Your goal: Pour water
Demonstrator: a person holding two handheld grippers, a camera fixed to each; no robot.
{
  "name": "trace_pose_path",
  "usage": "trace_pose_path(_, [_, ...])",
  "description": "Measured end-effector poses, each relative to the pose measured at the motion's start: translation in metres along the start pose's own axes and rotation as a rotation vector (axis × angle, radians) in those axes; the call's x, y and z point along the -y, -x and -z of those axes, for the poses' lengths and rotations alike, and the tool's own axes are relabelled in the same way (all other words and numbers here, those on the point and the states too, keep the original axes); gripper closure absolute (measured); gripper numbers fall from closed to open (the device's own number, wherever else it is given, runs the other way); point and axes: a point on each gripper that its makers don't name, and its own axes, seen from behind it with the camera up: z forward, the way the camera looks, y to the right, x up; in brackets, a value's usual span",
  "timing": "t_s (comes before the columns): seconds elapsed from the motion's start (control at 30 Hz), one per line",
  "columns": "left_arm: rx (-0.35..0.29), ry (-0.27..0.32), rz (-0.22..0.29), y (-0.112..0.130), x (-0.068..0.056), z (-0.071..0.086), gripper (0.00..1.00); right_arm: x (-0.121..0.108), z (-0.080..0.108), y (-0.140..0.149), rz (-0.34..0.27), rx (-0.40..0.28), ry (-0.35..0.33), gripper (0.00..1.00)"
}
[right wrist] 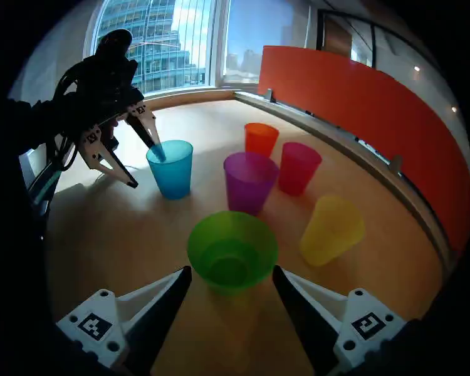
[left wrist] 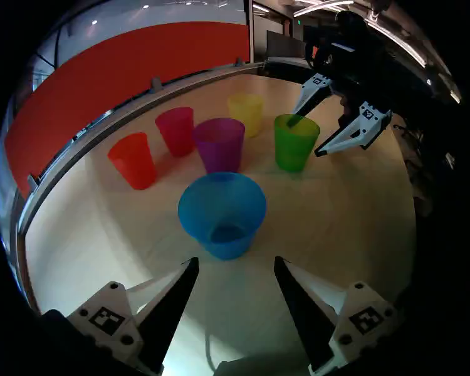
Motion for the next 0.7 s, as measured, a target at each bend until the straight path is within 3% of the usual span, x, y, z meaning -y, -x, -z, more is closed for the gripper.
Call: trace_pose_path(0.7, [-0.033, -0.118, 0.077, 0.013, 0.018, 0.03, 0.11, -0.012, 0.05, 0.023, -0.089, -0.044, 0.1, 0.0])
